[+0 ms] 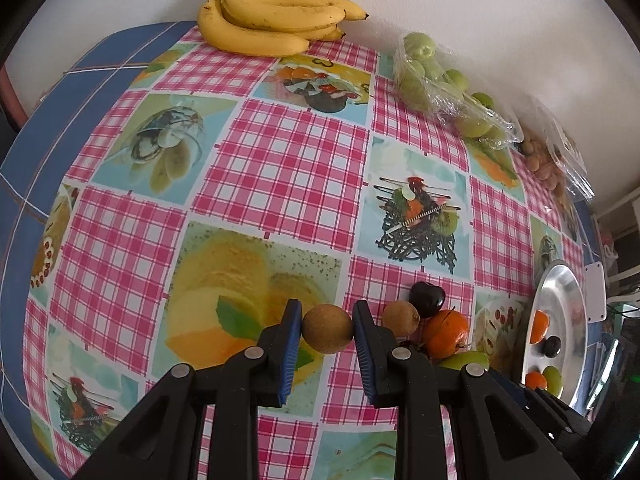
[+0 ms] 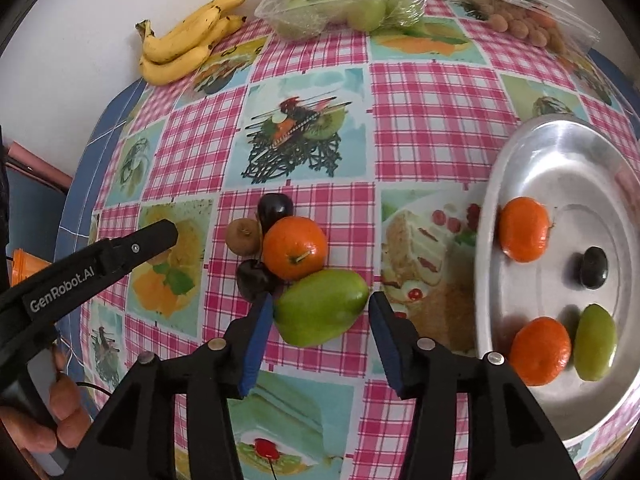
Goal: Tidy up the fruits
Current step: 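Lift the mango with the right gripper while the left gripper holds the kiwi, then carry the mango into the bowl with the right gripper while the left gripper carries the kiwi there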
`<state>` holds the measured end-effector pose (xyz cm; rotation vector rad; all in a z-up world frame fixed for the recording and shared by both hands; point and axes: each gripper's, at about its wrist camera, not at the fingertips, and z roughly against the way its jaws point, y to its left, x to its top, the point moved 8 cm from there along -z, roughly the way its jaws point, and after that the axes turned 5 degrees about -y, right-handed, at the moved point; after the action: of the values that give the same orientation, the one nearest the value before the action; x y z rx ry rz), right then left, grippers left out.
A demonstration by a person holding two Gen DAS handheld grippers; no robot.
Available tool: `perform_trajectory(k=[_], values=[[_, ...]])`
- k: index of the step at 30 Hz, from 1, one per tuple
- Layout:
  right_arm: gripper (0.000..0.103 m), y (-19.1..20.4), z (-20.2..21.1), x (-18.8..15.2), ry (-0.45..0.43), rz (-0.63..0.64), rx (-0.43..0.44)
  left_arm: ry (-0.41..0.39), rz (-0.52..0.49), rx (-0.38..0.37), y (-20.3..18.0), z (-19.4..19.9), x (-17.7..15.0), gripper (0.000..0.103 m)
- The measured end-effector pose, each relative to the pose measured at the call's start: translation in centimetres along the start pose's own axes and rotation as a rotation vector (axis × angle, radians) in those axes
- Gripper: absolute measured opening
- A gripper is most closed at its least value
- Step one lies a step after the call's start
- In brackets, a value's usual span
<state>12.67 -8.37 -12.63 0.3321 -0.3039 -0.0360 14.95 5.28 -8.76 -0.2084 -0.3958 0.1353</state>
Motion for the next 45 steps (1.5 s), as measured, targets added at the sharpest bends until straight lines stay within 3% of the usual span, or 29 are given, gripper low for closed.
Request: perform_trajectory(k=[13,28,35,45], values=[[0.052,0.0,-0.5,-0.1,-0.007,0.026,-0.027,0.003,-0.005,0.002,-0.1,-0.2,-0.1,0.028],[0.052,-0.6,3.9,0.7,-0.094,0.010,-0.003,-0.057,-0.033,-0.014,-1.2,2.0,0.8,0.028],[0.052,-3.2,5.4,1.1,-0.118,-0.038,-0.010,-0.063,-0.070,-0.032,-3.2,2.5,0.6,0.028],[0.052,-10.8,9.0,0.9,-0.174,-0.197,-0.087,-0.045,-0.228,-0.110,-10.8,2.7,-2.0,0.028]])
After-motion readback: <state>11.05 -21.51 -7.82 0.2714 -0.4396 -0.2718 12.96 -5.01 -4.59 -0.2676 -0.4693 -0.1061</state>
